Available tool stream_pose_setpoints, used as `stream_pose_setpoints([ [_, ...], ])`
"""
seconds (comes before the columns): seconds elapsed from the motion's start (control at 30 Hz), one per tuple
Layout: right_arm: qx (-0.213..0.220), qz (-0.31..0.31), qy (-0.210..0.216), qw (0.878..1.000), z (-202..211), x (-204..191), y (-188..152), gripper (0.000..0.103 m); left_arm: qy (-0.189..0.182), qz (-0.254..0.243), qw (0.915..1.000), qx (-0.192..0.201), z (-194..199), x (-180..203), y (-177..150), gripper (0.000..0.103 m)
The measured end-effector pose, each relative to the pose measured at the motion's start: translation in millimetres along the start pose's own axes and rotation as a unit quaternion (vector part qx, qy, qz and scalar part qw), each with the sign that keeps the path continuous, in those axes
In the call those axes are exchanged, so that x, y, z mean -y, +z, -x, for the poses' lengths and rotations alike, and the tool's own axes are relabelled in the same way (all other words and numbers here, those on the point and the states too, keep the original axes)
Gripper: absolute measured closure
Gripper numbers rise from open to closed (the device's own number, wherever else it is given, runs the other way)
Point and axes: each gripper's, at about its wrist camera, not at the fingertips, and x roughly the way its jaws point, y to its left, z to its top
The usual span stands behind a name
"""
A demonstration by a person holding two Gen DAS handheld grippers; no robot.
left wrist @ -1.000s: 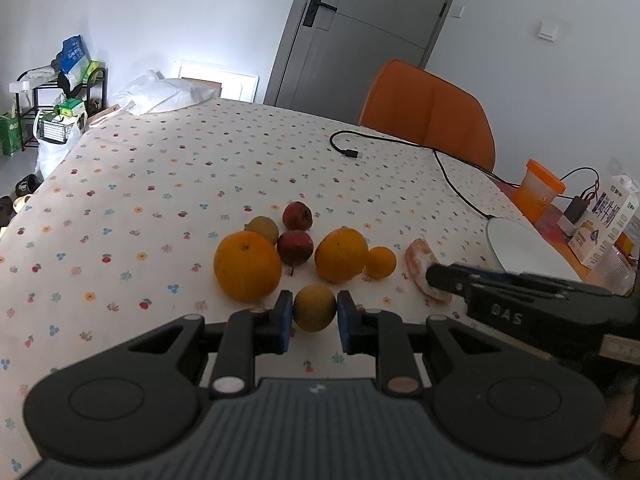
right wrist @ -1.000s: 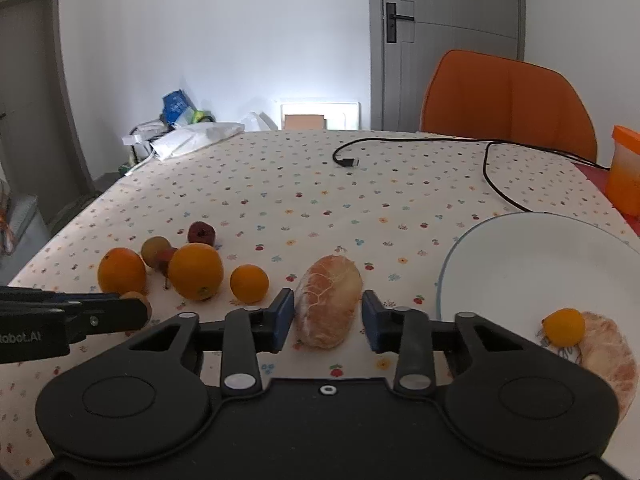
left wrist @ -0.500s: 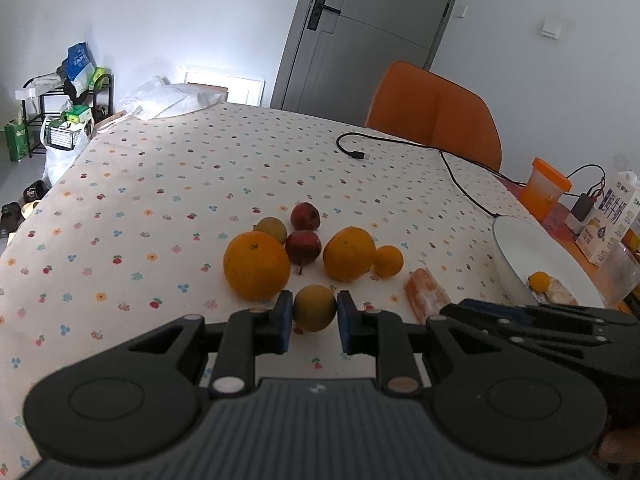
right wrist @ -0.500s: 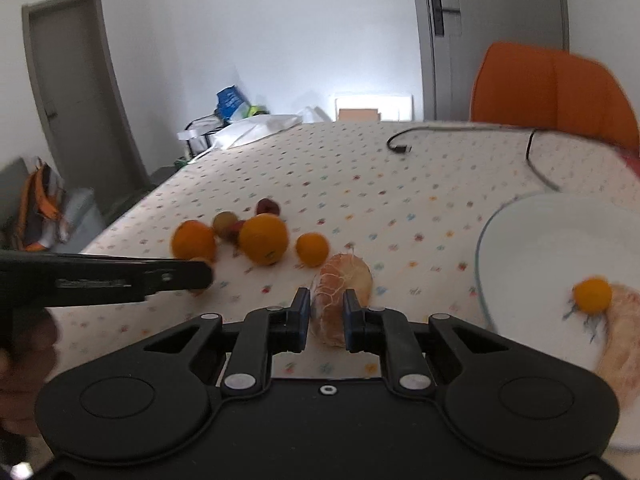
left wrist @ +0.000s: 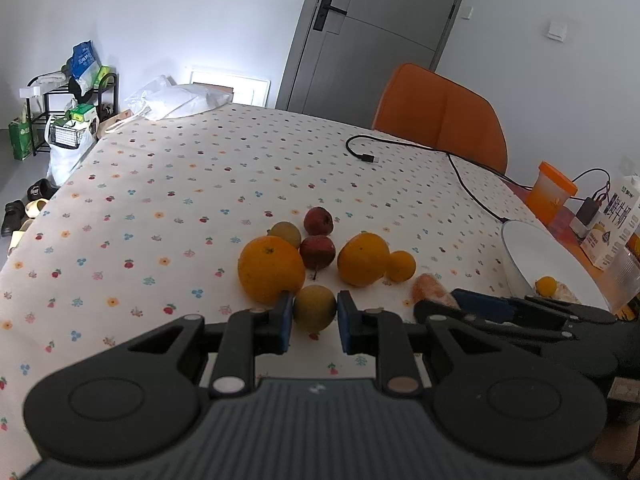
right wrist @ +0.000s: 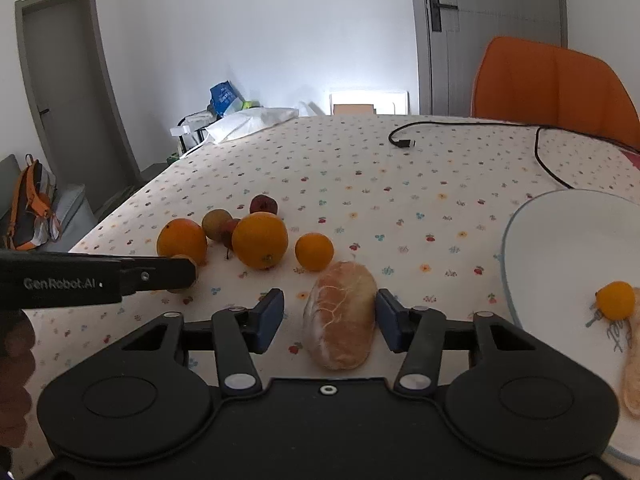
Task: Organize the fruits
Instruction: 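Carry the peeled mandarin and the greenish fruit over the white plate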
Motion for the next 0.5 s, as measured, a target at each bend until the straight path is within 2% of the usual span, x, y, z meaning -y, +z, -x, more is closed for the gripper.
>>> stream_pose_setpoints([
  [0.03,0.001,-0.002,-0.001,1.0,0.4,0.8,-0.1,0.068,0.0,0.0,1.0,0.0,-0.1,0.3,-0.1,0.081],
  [0.07,0.002,-0.005,0.002,1.0,0.7,2.9,0.1,0.068,0.0,0.0,1.0,0.0,0.0,0.3,0.0,0.081],
  [0.23,0.007,-0.011,0.019,1.0,6.0,6.1,-0.7,0.071,-0.002,-0.003,1.0,0.003,2.2,3.9,0.8,0.081],
  [0.5,0.04,-0.012,0.027,0.999,30.9,6.4,2.5,0.071,-0.007,-0.013,0.9998,0.014,9.1,16.8,3.6,0.081],
])
